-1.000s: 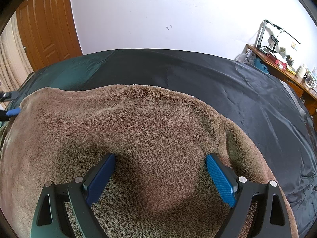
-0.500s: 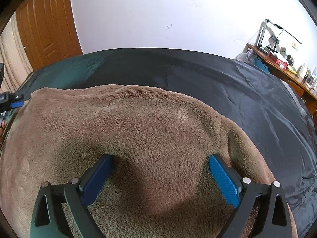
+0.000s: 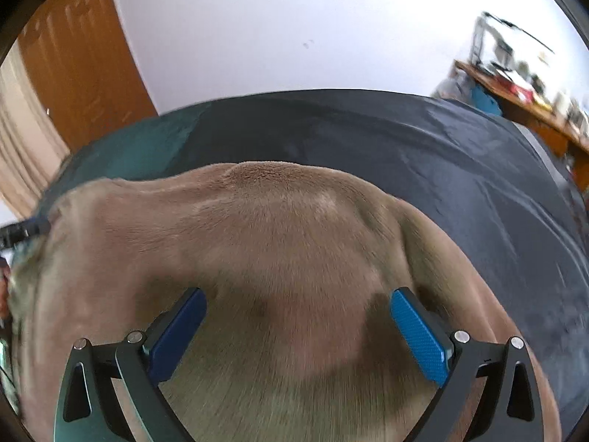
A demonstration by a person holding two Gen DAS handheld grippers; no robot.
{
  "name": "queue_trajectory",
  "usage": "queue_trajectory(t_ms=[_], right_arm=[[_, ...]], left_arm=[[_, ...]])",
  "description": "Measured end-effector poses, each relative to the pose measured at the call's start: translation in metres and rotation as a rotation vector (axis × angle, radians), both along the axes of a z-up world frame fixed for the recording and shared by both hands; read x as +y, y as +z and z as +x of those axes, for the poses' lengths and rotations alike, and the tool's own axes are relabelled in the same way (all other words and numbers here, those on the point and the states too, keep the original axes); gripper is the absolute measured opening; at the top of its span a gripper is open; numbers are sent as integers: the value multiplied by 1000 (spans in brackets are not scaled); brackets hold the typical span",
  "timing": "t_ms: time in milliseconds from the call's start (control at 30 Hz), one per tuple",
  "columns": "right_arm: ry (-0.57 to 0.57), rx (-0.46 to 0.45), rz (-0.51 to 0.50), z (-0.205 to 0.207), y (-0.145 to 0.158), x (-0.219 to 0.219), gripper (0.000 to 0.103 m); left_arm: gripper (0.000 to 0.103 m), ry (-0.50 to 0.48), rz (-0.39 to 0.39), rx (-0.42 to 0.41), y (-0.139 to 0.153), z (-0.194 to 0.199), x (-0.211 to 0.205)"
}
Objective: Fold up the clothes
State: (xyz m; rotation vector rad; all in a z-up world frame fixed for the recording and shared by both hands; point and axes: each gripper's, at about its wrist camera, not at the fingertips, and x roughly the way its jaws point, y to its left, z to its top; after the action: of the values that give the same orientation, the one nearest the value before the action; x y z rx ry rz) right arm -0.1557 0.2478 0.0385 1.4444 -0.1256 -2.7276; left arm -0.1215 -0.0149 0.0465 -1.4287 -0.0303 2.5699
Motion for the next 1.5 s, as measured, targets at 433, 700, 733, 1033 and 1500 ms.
queue_trajectory(t_ms=[433,700,733,1033,1500], right_arm=[[218,-44,126,106,-27,-59,103],[138,-8,88,126,-25,-57,103],[132,1,69,133,-22,-55,103],[-114,179,-96,247,15,29,102],[-698,284,-121,417,46,164,71]], left_arm=[[103,-54,34,-72,-39,54,49],[103,-20,-56,35,-43,63,59],[103,-18,-58,43,-44,63,59],[103,-7,-6,70,-43,80,39],[103,-2,42,79,-39,87,36]])
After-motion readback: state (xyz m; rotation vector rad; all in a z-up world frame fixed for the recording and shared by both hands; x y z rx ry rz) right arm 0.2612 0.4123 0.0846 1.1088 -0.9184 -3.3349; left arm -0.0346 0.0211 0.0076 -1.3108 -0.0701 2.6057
